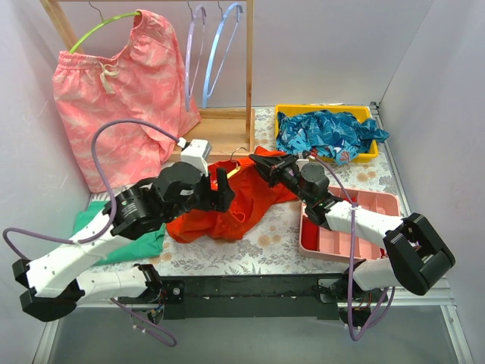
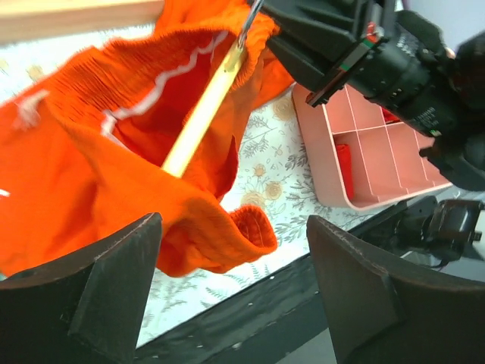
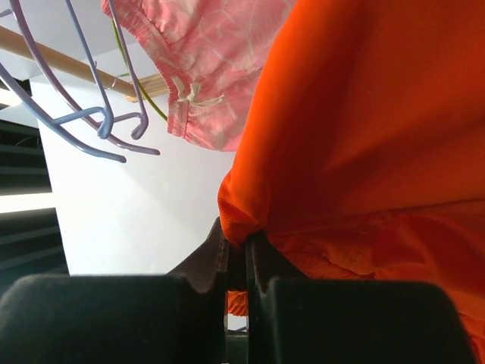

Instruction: Place the shorts on the hanger

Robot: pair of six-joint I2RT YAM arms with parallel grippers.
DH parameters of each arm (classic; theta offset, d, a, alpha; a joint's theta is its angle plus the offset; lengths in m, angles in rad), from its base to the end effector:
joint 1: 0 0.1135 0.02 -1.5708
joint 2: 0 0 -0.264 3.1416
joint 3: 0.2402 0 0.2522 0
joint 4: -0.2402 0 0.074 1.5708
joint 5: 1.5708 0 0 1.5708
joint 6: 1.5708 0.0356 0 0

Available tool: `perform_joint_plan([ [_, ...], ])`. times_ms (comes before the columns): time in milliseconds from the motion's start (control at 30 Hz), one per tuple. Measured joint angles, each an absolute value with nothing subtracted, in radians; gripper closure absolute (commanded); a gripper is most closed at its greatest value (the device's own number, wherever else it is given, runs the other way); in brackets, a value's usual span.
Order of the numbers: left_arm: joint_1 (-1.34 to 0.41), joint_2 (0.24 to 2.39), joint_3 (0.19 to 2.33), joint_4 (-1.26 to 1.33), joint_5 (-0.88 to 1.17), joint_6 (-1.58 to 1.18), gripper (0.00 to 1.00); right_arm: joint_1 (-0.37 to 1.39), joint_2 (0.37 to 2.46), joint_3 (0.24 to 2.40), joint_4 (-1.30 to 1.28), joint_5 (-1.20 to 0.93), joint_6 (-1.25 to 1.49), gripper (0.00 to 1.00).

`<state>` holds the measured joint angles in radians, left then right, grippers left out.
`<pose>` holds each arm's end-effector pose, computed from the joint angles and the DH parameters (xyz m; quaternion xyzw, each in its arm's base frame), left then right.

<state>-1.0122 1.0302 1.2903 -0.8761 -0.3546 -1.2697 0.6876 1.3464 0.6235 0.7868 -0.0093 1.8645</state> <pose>0.1128 -0.1572 0.3988 -0.1926 0.8566 -0.3458 0.3309 0.2270 0.1869 0.2608 0.3769 0.5710 0.6988 0.2088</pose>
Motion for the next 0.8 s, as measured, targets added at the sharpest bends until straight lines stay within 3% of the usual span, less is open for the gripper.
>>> perform_joint_plan([
  [267, -1.012, 0.916, 1.299, -0.916, -0.373, -1.083, 0.28, 0.687, 1.346, 0.625, 0.764, -0.046, 1.864, 0.99],
  [333, -1.012, 0.918, 1.29, -0.931, -0.384, -1.055, 0.33, 0.687, 1.346, 0.625, 0.752, -0.053, 1.864, 0.99],
  [800, -1.012, 0.977, 1.161, -0.961, -0.401, -0.974, 0.4, 0.687, 1.327, 0.628, 0.704, -0.075, 1.864, 0.99],
])
